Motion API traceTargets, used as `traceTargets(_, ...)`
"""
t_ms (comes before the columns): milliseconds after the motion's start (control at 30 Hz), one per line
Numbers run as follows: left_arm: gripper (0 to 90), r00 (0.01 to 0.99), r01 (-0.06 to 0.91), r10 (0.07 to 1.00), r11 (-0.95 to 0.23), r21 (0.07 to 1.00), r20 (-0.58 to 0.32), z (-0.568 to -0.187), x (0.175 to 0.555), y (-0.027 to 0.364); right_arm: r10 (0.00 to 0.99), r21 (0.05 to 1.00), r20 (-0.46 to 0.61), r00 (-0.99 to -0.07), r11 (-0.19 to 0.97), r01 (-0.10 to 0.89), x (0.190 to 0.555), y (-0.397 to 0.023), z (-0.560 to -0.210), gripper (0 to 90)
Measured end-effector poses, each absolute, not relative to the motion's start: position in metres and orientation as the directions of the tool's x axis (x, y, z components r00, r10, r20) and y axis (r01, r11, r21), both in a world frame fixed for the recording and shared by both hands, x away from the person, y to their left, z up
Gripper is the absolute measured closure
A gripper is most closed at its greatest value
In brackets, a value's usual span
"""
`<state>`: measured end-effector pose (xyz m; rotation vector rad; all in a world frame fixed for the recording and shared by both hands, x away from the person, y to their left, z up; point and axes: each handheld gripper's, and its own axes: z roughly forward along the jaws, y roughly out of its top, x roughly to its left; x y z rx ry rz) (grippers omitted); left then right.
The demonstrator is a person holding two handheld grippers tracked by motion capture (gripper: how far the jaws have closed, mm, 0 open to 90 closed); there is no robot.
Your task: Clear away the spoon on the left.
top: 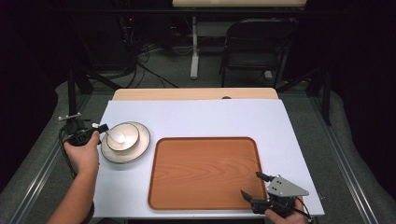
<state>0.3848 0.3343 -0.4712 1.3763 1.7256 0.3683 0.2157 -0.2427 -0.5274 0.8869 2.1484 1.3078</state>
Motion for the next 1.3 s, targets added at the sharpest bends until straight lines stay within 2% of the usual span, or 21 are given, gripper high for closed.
traceTargets(400, 84.5, 0.055, 0.645, 0.911, 0.28, 0.711, -0.408, -0.447, 0.379, 0.331, 0.73, 0.898, -0.062, -0.68, 0.338, 0.282, 0.216, -0.243, -0.527, 19.9)
traceTargets(800, 84.5, 0.14, 0.698, 0.914, 0.181, 0.692, -0.381, -0.432, 0.376, 0.321, 0.73, 0.898, -0.063, -0.68, 0.339, 0.281, 0.215, -0.243, -0.527, 19.9)
traceTargets(1300, 84.4, 0.294, 0.75, 0.912, -0.034, 0.661, -0.287, -0.414, 0.366, 0.291, 0.729, 0.896, -0.066, -0.681, 0.344, 0.282, 0.216, -0.242, -0.527, 19.9)
